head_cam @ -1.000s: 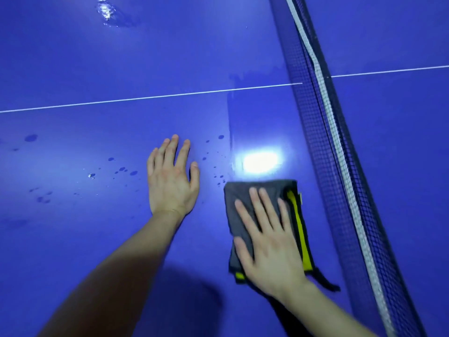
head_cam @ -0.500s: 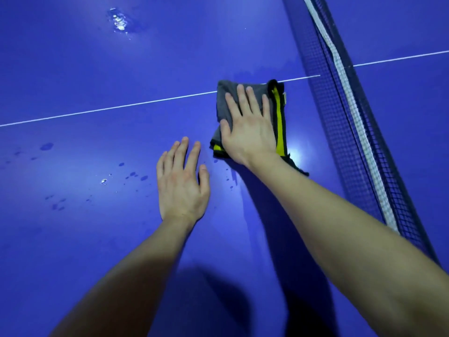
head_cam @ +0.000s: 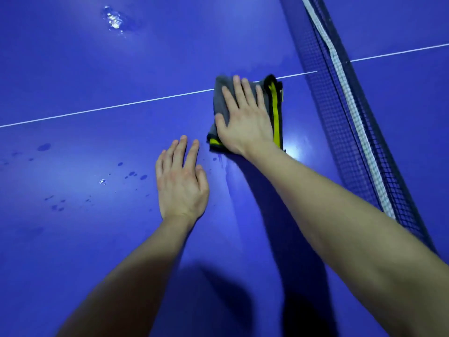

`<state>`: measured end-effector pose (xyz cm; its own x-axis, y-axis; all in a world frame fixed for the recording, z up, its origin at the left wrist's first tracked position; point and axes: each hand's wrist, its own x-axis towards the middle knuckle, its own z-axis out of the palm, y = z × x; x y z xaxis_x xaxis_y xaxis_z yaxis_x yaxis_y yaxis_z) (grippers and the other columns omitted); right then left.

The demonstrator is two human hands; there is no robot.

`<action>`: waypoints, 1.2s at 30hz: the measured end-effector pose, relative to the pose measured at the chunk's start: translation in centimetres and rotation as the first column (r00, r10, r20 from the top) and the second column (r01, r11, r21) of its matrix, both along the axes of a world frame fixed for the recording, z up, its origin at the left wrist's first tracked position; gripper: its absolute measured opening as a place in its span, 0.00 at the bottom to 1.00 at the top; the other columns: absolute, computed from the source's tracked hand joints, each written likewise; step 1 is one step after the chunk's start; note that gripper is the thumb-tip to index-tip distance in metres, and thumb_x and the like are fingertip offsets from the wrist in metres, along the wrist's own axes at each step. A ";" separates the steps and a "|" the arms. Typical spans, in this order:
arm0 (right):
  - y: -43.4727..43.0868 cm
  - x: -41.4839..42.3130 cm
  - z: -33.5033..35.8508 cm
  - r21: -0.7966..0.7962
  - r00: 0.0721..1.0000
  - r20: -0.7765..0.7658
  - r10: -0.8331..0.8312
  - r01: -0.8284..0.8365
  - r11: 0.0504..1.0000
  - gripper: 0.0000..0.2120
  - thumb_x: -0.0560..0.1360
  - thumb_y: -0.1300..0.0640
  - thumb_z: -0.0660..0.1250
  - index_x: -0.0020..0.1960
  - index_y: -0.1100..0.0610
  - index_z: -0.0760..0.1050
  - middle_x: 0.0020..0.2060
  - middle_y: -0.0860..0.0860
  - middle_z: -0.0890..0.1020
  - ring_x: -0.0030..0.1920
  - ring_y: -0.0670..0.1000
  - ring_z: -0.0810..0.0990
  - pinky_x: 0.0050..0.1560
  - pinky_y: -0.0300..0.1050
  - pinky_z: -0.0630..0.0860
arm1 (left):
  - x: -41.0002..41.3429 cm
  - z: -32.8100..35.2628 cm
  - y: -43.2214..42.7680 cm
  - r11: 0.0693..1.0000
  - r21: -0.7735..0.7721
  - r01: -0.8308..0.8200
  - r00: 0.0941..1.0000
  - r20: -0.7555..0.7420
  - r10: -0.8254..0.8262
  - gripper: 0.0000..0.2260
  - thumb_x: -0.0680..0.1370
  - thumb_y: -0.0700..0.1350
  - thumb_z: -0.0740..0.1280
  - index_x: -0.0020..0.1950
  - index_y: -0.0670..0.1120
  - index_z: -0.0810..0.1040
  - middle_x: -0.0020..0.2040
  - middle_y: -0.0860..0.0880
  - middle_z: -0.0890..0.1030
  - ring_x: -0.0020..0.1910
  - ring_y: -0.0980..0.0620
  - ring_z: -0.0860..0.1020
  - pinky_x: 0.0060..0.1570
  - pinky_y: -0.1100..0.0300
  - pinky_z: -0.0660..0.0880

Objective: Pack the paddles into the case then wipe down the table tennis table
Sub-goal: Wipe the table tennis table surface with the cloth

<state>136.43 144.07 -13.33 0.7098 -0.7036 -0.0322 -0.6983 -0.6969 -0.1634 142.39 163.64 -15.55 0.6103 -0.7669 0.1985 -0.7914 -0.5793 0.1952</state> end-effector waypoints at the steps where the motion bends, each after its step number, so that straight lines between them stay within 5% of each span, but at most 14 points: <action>1: -1.6 2.3 0.1 0.012 0.999 -0.018 -0.032 0.033 0.999 0.36 0.84 0.40 0.50 0.89 0.54 0.55 0.88 0.58 0.51 0.89 0.58 0.48 0.87 0.62 0.42 | 0.0 -0.1 0.0 1.000 -0.009 -0.007 1.000 0.001 0.007 0.25 0.83 0.46 0.58 0.81 0.47 0.71 0.83 0.46 0.68 0.82 0.44 0.64 0.81 0.42 0.60; 6: -1.1 2.4 0.1 -0.004 1.000 0.002 -0.018 0.018 1.000 0.34 0.85 0.41 0.50 0.89 0.52 0.55 0.89 0.56 0.51 0.89 0.56 0.47 0.87 0.63 0.42 | -0.1 -0.1 0.0 1.000 -0.030 0.004 1.000 -0.014 -0.004 0.24 0.83 0.46 0.58 0.80 0.47 0.72 0.82 0.46 0.69 0.81 0.44 0.65 0.80 0.42 0.61; 14: 18.7 -19.2 0.7 0.056 0.994 0.023 0.106 -0.107 0.993 0.35 0.85 0.40 0.57 0.89 0.49 0.56 0.89 0.53 0.49 0.89 0.54 0.44 0.86 0.65 0.49 | 0.1 0.1 0.2 1.000 -0.018 0.012 0.999 -0.041 -0.013 0.25 0.84 0.48 0.56 0.81 0.48 0.71 0.82 0.45 0.69 0.81 0.42 0.65 0.80 0.41 0.60; 21: 23.1 -35.0 0.9 -0.004 0.988 -0.062 -0.144 0.144 0.990 0.35 0.84 0.42 0.58 0.88 0.48 0.58 0.89 0.52 0.53 0.89 0.55 0.50 0.84 0.70 0.56 | 0.1 -0.2 0.1 0.992 -0.122 0.040 0.998 0.054 -0.033 0.20 0.84 0.46 0.58 0.75 0.46 0.74 0.73 0.43 0.75 0.71 0.40 0.73 0.75 0.44 0.65; 26: 22.3 -30.8 0.6 -0.054 0.970 -0.092 -0.225 0.221 0.974 0.37 0.84 0.32 0.55 0.89 0.47 0.55 0.89 0.57 0.49 0.89 0.58 0.44 0.85 0.71 0.47 | -3.0 1.3 2.7 0.980 -0.110 0.167 0.983 0.101 -0.156 0.13 0.83 0.44 0.61 0.65 0.43 0.78 0.60 0.42 0.78 0.59 0.38 0.76 0.67 0.45 0.70; 32: 13.6 -21.2 0.6 -0.030 0.959 -0.039 -0.280 0.279 0.960 0.35 0.84 0.38 0.50 0.89 0.49 0.56 0.89 0.56 0.52 0.89 0.57 0.47 0.85 0.69 0.43 | -13.3 2.3 13.2 0.989 -0.101 0.104 0.991 -0.068 -0.111 0.15 0.84 0.47 0.63 0.69 0.45 0.77 0.66 0.46 0.77 0.66 0.41 0.74 0.71 0.44 0.68; 36: 16.7 -26.2 0.6 -0.021 0.977 -0.017 -0.211 0.210 0.977 0.35 0.85 0.41 0.51 0.89 0.52 0.54 0.89 0.53 0.51 0.89 0.55 0.46 0.86 0.66 0.47 | -16.2 1.4 16.4 0.995 0.026 0.092 0.988 -0.125 -0.088 0.21 0.85 0.52 0.59 0.75 0.45 0.74 0.75 0.44 0.73 0.74 0.39 0.70 0.76 0.42 0.64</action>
<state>110.27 160.81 -12.77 0.5450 -0.8379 -0.0296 -0.8325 -0.5367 -0.1371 126.14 180.09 -14.15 0.5565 -0.8247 0.1008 -0.8118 -0.5140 0.2770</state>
